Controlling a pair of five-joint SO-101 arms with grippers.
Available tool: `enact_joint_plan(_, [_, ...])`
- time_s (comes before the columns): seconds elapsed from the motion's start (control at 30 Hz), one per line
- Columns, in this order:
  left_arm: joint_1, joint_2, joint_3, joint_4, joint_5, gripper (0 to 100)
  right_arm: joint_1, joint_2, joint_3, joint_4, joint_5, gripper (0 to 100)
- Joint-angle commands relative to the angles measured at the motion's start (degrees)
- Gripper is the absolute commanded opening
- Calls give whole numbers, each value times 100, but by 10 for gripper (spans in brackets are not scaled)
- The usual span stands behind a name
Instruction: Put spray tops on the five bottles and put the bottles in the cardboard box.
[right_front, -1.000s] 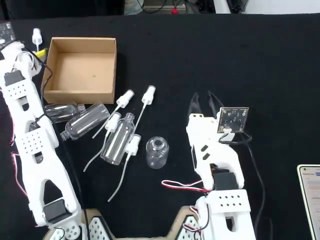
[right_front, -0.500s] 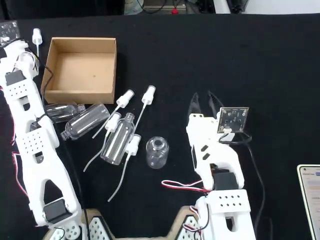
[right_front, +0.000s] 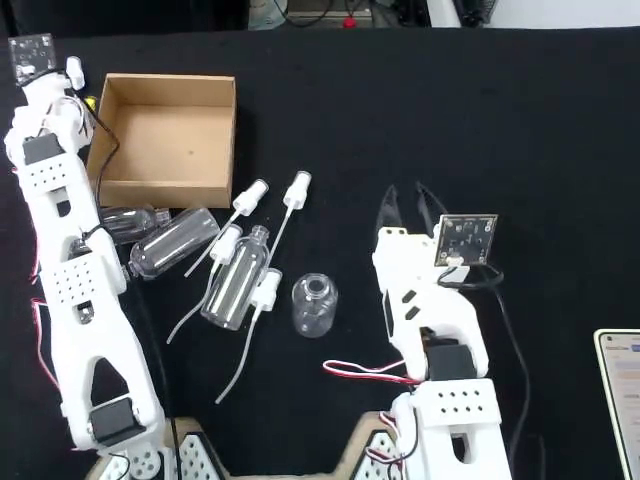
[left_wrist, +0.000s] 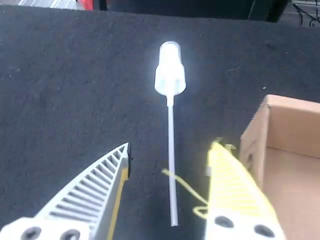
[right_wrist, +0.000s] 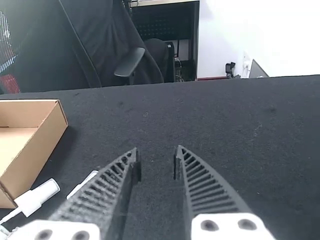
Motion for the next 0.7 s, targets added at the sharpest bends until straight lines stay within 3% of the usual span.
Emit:
enact_joint_plan(0.0, [48,-123,-251,-9,-35,274,-70,-127,-127,-167,53,116])
enact_joint_plan(0.43, [-92,624,-541,-264,-44,272,-62,-127,-136,-167,53,116])
enact_joint_plan(0.67, [-75,607,-576,-316,-88,144,-62,-127,-136,-167,53,116])
